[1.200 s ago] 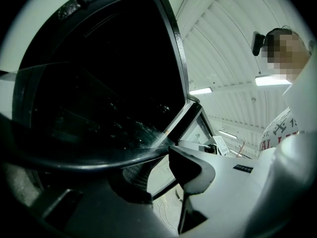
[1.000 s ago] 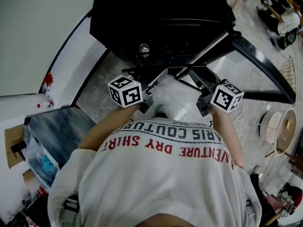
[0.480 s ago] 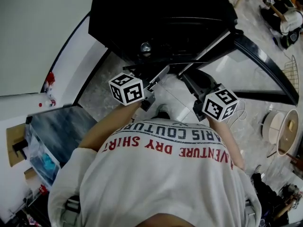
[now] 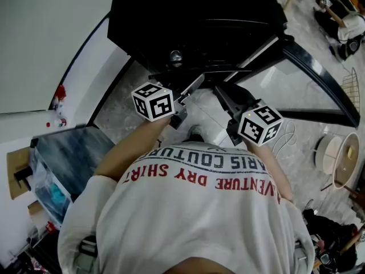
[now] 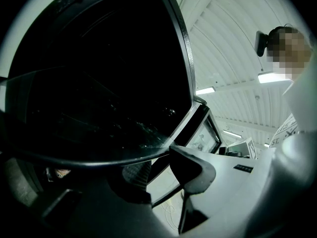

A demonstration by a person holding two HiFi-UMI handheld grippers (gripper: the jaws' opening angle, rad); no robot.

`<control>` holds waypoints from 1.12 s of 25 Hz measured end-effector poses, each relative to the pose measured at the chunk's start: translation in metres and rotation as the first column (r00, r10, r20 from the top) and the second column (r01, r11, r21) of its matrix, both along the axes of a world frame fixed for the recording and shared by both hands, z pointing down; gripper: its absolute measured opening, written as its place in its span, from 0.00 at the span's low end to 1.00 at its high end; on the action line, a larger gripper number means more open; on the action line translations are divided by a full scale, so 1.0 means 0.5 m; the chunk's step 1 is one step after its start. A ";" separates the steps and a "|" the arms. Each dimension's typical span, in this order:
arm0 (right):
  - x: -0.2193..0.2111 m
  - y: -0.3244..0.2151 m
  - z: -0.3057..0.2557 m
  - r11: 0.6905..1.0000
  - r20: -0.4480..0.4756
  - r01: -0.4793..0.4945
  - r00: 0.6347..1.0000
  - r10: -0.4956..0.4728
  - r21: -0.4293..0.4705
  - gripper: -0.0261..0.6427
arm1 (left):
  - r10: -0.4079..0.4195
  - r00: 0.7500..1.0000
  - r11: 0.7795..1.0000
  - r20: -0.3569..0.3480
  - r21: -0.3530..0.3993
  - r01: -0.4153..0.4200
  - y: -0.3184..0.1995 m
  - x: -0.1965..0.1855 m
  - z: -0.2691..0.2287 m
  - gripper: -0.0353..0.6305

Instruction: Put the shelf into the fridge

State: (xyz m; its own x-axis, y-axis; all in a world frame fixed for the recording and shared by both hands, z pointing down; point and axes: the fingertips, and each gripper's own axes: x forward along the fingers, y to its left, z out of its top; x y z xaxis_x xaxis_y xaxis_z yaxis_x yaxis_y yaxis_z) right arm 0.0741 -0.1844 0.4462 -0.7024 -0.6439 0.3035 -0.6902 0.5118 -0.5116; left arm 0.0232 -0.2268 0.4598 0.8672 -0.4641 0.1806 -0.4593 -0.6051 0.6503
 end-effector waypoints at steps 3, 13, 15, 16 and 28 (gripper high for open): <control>-0.002 -0.002 -0.006 1.000 0.004 -0.005 1.000 0.005 0.005 0.10 | -0.003 1.000 1.000 0.003 0.007 0.003 -0.009 -0.001 -0.001 0.25; 0.008 -0.006 -0.002 0.999 0.056 -0.036 0.998 0.038 -0.040 0.10 | -0.014 1.000 1.000 0.001 0.017 0.014 -0.040 -0.001 -0.002 0.26; 0.013 -0.008 0.002 0.998 0.056 -0.039 0.998 0.041 -0.045 0.10 | -0.015 1.000 1.000 0.002 0.019 0.015 -0.048 0.001 0.000 0.26; 0.015 -0.010 0.003 0.998 0.059 -0.040 0.997 0.042 -0.048 0.10 | -0.017 1.000 1.000 0.003 0.020 0.017 -0.053 0.002 0.001 0.26; 0.030 -0.024 0.003 0.997 0.057 -0.051 0.997 0.054 -0.055 0.10 | -0.032 0.999 0.999 0.009 0.033 0.032 -0.092 0.004 0.002 0.26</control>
